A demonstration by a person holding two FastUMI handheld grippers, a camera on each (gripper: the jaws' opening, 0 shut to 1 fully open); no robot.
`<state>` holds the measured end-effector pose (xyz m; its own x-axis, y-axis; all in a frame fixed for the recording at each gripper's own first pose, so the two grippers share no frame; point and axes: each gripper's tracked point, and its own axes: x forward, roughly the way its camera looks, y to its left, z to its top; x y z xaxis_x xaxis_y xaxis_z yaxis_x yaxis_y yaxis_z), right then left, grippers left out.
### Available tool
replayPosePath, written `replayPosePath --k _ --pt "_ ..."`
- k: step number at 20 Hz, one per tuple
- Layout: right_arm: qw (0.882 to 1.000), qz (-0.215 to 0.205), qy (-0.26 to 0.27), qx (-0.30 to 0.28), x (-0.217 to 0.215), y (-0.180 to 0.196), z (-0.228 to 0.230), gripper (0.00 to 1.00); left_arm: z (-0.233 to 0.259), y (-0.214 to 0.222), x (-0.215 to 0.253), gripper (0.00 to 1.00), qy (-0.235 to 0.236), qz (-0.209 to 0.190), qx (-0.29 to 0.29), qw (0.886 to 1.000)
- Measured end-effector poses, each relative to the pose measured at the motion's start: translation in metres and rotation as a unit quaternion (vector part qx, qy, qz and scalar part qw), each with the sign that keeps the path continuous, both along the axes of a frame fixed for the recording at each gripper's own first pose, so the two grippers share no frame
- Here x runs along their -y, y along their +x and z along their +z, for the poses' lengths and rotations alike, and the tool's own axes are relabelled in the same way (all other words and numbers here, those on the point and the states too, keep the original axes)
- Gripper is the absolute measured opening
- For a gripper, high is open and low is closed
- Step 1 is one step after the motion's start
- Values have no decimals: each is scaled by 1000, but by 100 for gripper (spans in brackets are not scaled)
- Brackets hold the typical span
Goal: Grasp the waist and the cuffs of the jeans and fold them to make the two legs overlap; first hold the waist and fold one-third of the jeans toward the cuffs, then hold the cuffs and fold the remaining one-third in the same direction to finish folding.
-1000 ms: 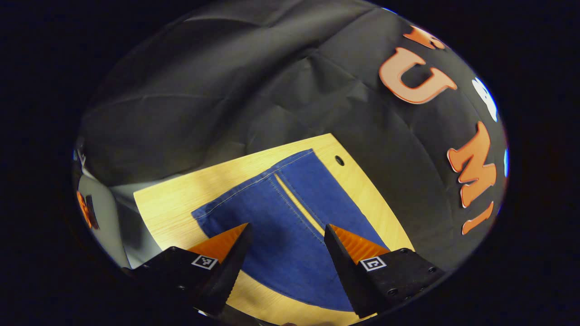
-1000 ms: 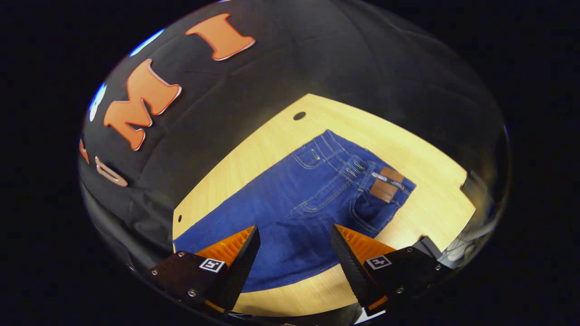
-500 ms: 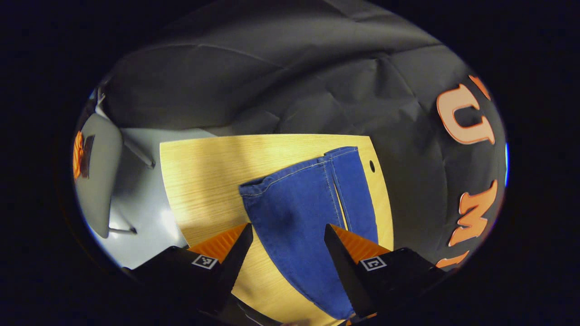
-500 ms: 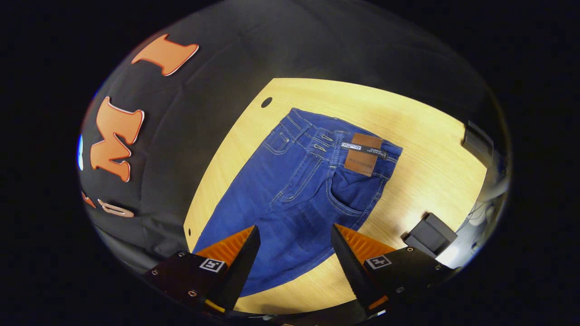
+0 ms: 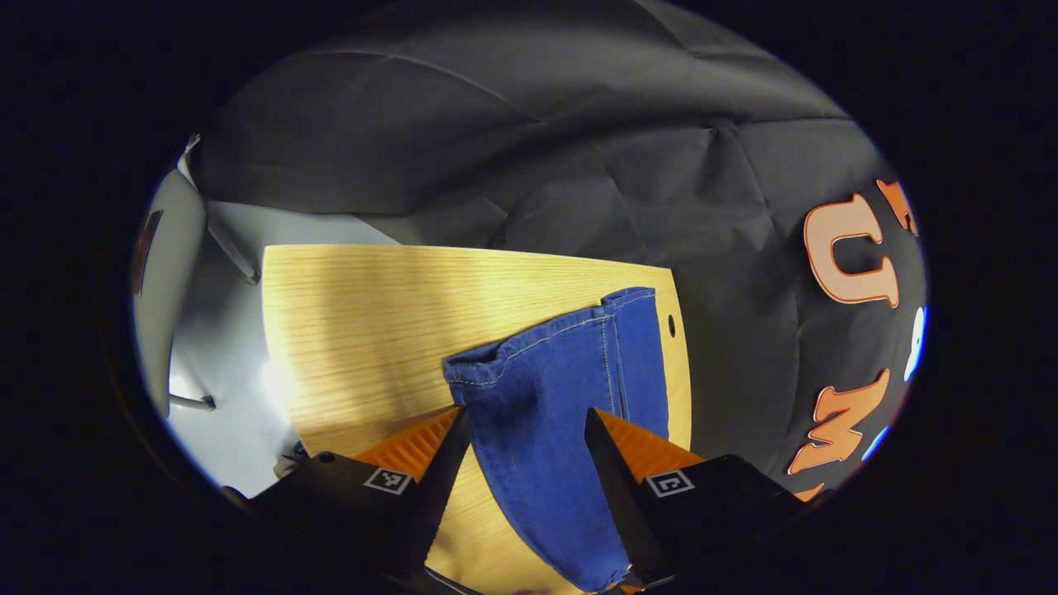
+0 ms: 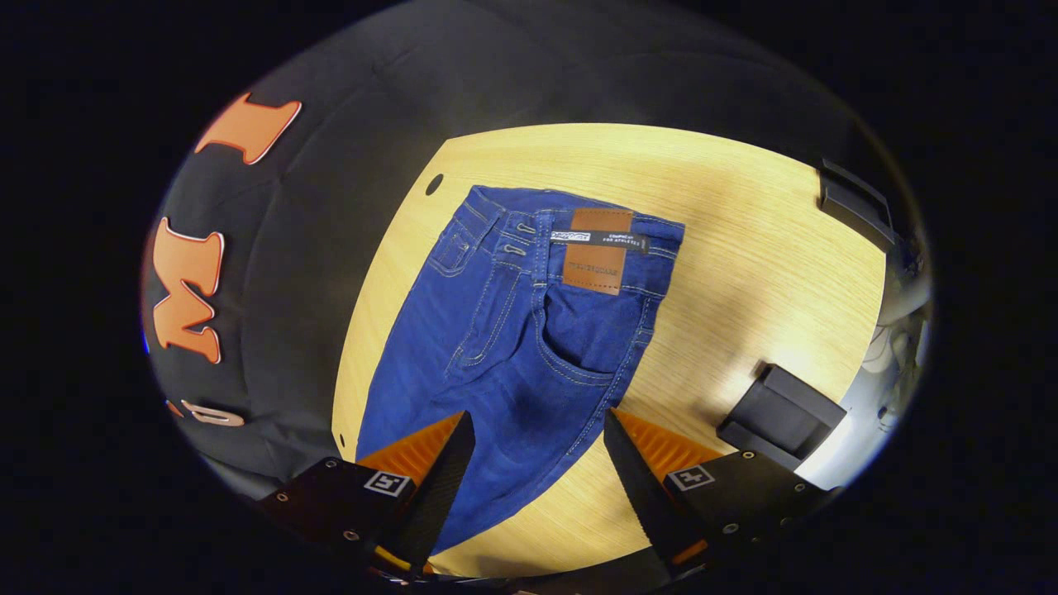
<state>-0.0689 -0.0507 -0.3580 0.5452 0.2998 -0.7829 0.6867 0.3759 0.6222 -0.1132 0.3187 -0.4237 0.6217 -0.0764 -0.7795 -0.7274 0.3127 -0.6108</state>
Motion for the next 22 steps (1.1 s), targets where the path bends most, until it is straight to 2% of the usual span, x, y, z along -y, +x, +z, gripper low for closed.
replayPosePath --k 3,9,13,16,17,18,19,20,21,22 --pt "1000 -3 14 1 -3 -2 -6 97 -3 21 7 87 3 -20 17 1000" --pt "998 -50 32 0 14 -10 -16 97 -4 33 10 87 1 -31 31 999" --pt "992 -101 70 29 21 14 -19 97 -10 43 12 85 -2 -30 31 999" --pt "988 -121 90 44 22 30 -23 95 -8 45 12 78 -11 -23 44 999" --pt "987 -125 92 43 22 33 -26 92 -11 45 14 78 -17 -22 40 999" --pt "986 -128 94 42 19 37 -28 88 -18 54 19 68 -24 -17 43 999" --pt "986 -132 96 38 19 37 -30 79 -21 55 20 65 -22 -19 37 999" --pt "985 -135 101 23 19 35 -35 74 -27 61 23 50 -18 -22 35 999" --pt "985 -140 103 0 18 32 -43 52 -31 52 21 52 -6 -31 14 999" --pt "982 -155 110 -16 19 31 -44 38 -37 54 22 26 3 -26 10 1000"
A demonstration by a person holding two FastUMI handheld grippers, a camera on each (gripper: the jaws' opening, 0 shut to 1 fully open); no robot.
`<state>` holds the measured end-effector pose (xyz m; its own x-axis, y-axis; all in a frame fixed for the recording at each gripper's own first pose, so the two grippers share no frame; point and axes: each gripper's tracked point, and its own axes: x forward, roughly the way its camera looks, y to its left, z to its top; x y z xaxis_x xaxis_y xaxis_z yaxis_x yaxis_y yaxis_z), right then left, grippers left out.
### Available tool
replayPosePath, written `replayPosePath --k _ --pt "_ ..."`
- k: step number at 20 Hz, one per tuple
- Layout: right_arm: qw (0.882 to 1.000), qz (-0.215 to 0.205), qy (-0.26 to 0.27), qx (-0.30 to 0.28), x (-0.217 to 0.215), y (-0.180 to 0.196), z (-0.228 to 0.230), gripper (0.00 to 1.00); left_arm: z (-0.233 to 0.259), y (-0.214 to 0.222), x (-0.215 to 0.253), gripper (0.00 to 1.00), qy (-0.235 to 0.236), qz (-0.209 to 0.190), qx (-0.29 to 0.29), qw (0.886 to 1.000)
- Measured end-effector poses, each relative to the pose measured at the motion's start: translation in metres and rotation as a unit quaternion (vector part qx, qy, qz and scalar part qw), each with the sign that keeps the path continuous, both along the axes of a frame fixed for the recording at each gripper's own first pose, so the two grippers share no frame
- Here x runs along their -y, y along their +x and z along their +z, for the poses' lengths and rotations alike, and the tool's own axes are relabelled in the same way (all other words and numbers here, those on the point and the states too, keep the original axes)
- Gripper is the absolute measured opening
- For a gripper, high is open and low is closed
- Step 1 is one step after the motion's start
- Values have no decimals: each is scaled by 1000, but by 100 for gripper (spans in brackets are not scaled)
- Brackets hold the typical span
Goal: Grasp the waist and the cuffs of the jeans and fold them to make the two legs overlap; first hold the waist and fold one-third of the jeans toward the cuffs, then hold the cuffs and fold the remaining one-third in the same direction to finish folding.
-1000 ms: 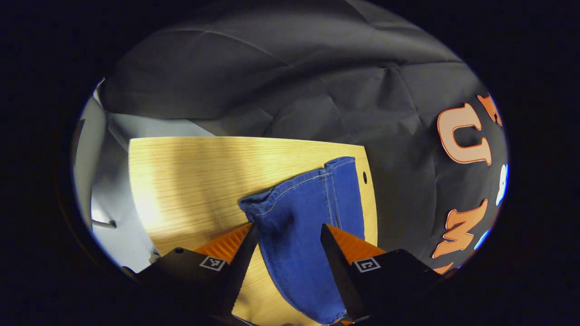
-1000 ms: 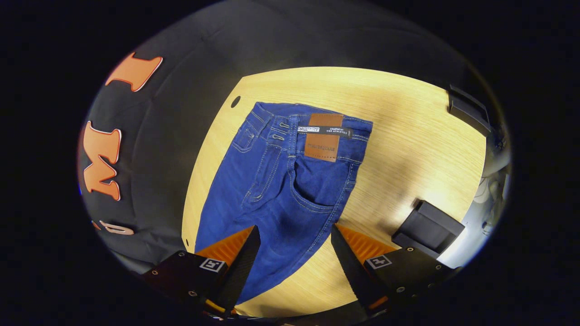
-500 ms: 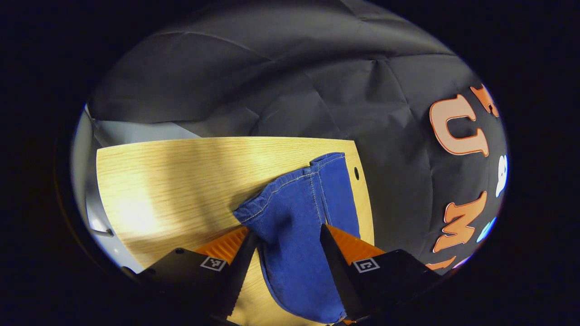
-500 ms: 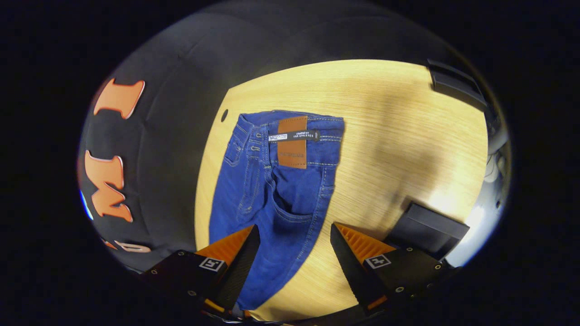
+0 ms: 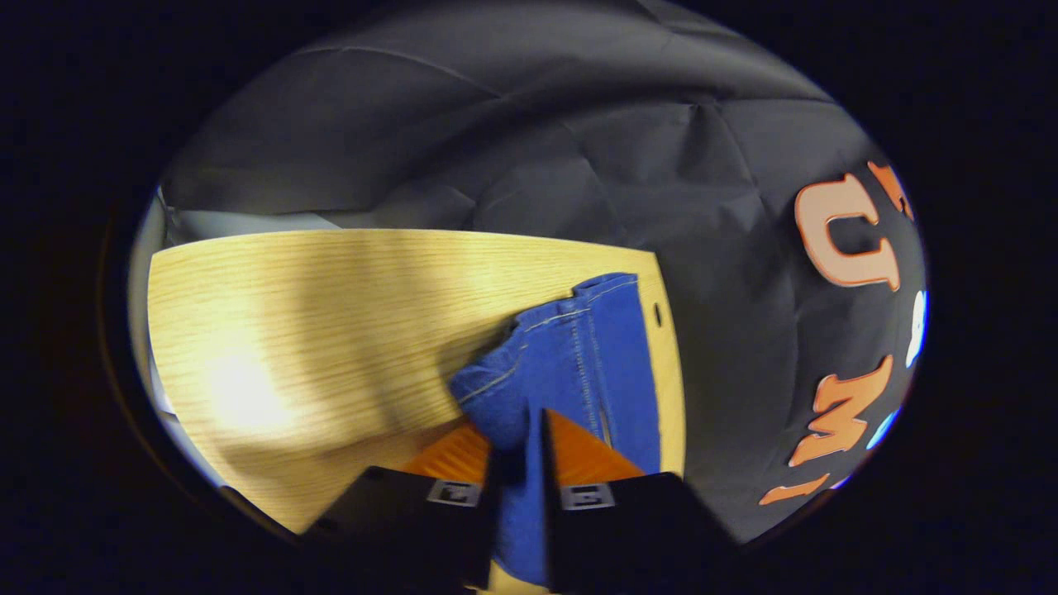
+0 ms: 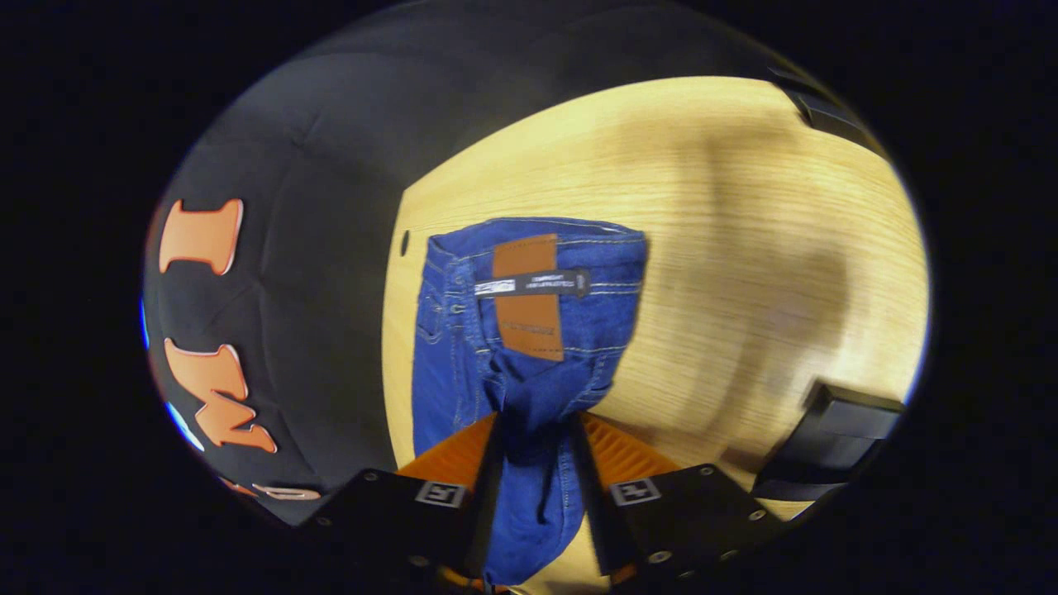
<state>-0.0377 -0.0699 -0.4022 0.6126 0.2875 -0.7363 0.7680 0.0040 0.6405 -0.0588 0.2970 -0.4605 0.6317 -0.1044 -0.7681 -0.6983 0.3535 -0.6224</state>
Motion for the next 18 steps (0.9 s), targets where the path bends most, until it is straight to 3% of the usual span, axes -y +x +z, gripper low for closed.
replayPosePath --k 1,2,3,4,6,11,18 --pt "1000 1 0 -4 -2 3 1 24 5 4 2 0 -3 -16 11 1000" --pt "1000 19 -19 -2 -2 2 -1 22 11 8 7 4 -2 -26 21 999" --pt "999 31 -24 -7 -5 2 -4 30 13 9 7 4 6 -36 23 999" --pt "999 29 -27 -9 -3 6 -2 13 14 9 8 4 12 -46 23 999" --pt "999 28 -15 0 -6 8 7 12 14 -5 0 1 37 -50 -14 998" --pt "999 37 -40 3 2 -1 14 12 26 0 1 1 24 -44 11 999" --pt "999 32 -21 23 11 -1 34 12 41 -10 5 1 26 -53 1 998"
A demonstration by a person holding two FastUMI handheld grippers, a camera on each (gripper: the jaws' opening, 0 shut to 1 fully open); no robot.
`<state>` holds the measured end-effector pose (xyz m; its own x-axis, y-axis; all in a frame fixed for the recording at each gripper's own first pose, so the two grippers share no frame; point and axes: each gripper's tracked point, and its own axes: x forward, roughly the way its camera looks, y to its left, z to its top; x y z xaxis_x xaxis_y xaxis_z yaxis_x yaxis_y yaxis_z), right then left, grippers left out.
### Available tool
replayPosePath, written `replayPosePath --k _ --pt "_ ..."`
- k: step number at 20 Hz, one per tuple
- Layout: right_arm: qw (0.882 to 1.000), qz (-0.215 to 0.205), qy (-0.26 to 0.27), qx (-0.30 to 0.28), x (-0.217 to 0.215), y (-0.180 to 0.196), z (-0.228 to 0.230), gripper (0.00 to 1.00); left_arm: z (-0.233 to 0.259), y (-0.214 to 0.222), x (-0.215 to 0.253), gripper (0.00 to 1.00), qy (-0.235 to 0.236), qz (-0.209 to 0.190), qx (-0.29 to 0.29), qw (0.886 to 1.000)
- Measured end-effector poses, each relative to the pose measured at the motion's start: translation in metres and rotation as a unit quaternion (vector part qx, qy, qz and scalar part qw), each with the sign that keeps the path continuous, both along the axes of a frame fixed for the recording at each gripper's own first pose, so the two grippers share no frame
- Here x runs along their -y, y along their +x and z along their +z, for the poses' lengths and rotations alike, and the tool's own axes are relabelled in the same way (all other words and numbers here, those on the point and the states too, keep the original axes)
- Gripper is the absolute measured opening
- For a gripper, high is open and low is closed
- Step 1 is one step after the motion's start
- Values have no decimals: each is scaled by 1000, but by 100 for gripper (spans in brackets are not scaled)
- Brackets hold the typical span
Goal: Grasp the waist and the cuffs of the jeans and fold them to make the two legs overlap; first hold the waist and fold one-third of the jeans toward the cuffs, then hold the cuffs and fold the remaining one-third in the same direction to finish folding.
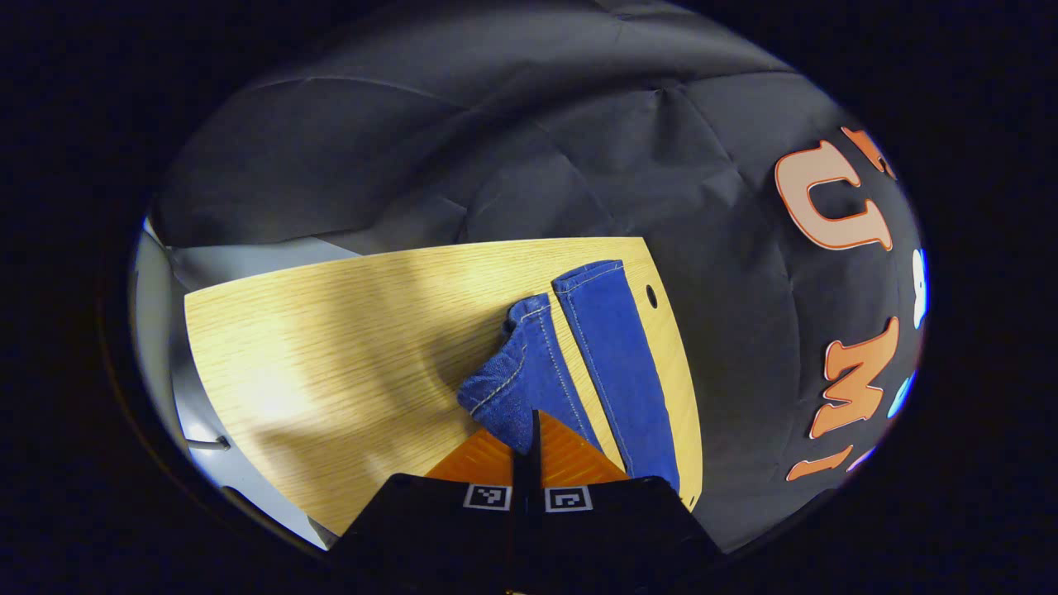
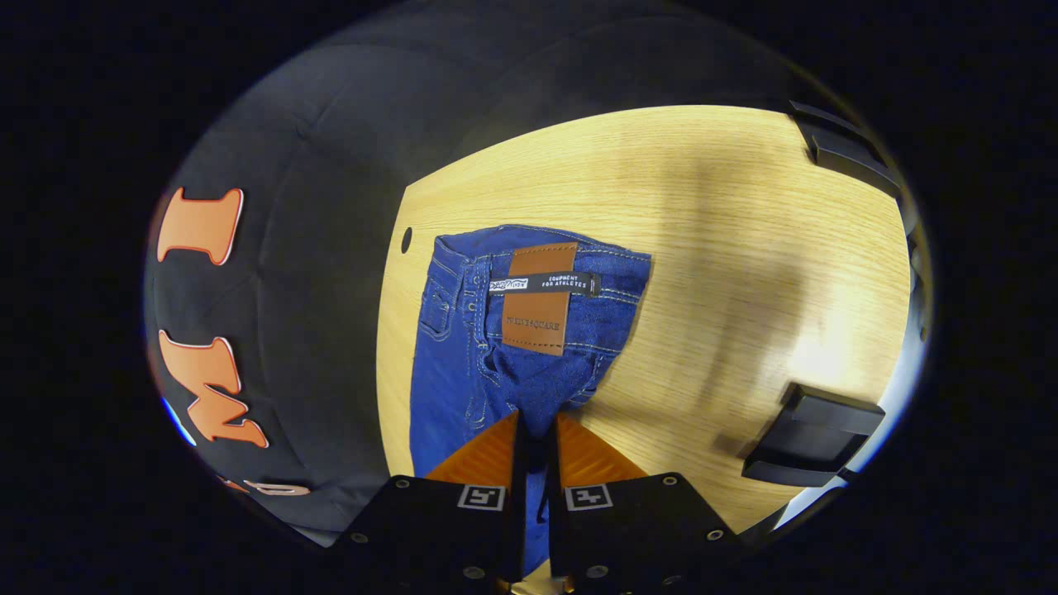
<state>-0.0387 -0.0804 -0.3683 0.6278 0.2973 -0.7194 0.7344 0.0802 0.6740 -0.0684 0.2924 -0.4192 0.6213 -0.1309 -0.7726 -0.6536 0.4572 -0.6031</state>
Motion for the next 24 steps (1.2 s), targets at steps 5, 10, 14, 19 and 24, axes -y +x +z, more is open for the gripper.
replayPosePath --k 5,10,14,19,24 --pt "1000 -1 7 13 4 18 16 12 47 -3 0 1 18 2 20 1000" --pt "999 19 20 42 7 57 41 12 96 23 2 1 32 17 22 999" --pt "998 49 28 37 6 83 46 12 102 42 11 1 53 21 -21 998" --pt "998 45 44 -11 7 92 44 12 89 60 5 0 47 24 -89 995" --pt "994 33 52 -89 1 102 35 12 55 98 -1 1 28 30 -174 984"
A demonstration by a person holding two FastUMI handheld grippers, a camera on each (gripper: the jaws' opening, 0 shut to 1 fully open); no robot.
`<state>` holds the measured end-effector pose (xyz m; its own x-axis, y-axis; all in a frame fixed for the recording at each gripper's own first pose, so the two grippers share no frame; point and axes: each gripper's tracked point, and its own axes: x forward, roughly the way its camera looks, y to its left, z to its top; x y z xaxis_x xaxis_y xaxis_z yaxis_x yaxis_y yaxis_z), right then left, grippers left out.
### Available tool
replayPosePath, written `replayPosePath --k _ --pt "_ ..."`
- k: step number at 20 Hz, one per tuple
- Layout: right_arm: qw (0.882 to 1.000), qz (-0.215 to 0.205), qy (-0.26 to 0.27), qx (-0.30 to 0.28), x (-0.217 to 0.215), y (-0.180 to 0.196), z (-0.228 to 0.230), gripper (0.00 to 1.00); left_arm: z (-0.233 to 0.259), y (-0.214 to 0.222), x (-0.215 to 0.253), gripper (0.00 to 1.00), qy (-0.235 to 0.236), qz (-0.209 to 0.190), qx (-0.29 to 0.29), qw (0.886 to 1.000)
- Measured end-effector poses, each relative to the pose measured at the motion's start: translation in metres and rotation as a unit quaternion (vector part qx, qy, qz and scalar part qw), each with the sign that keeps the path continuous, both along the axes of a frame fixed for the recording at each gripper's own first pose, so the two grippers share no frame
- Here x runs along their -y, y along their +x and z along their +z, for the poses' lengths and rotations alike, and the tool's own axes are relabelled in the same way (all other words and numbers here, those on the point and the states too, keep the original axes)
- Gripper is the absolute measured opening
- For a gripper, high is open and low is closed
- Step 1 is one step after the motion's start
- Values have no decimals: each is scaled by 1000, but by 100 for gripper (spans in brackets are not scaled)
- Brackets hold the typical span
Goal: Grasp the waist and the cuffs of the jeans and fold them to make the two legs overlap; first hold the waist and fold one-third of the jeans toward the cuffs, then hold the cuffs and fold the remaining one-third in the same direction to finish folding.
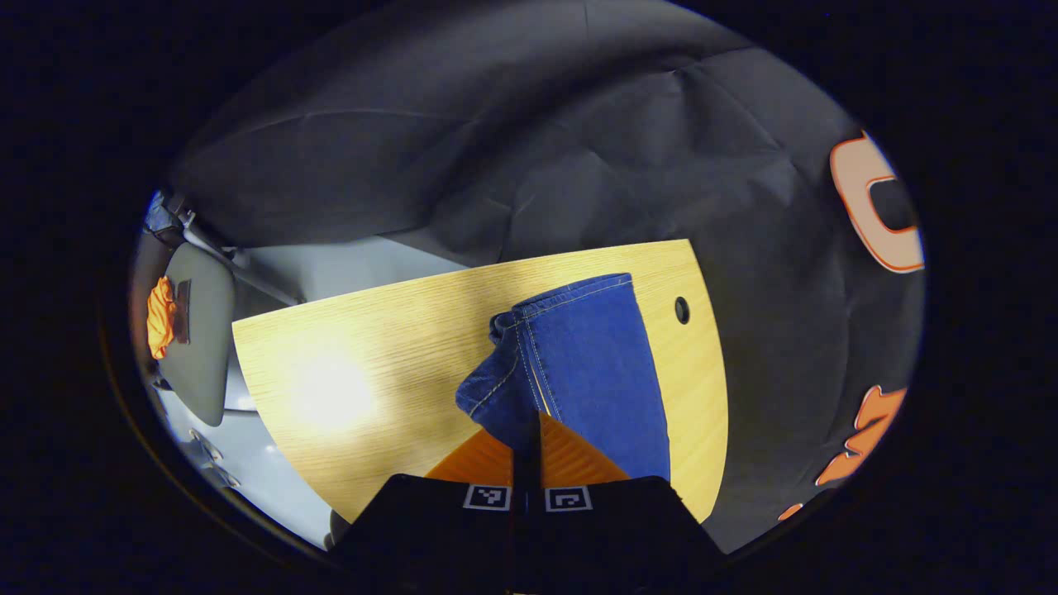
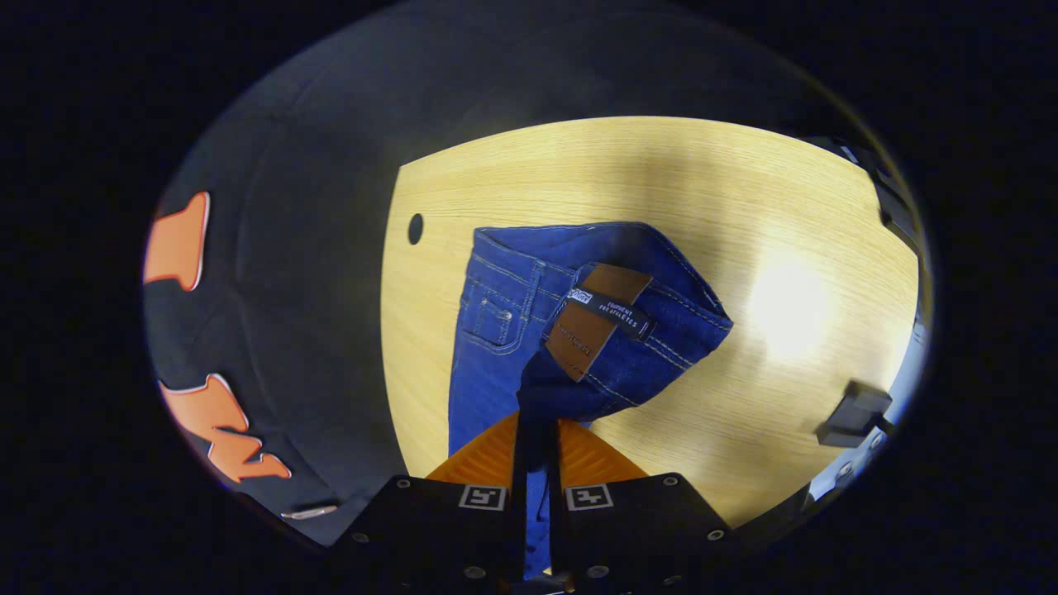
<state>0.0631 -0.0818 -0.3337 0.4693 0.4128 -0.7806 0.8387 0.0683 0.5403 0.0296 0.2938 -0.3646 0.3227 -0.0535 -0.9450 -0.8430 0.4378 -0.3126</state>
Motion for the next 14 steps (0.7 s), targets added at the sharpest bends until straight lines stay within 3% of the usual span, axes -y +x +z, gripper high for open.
replayPosePath --k 2,6,10,14 --pt "1000 -2 -3 -21 -6 13 -10 12 -14 11 -1 0 4 -10 -41 999" --pt "999 -10 -1 -48 -8 41 -17 12 -39 59 4 1 -13 -24 -68 997" --pt "998 -16 18 -64 -13 74 -21 12 -61 105 12 1 -3 -91 -90 992" --pt "999 9 14 -51 -18 106 -21 12 -69 149 24 1 11 -159 -85 984"
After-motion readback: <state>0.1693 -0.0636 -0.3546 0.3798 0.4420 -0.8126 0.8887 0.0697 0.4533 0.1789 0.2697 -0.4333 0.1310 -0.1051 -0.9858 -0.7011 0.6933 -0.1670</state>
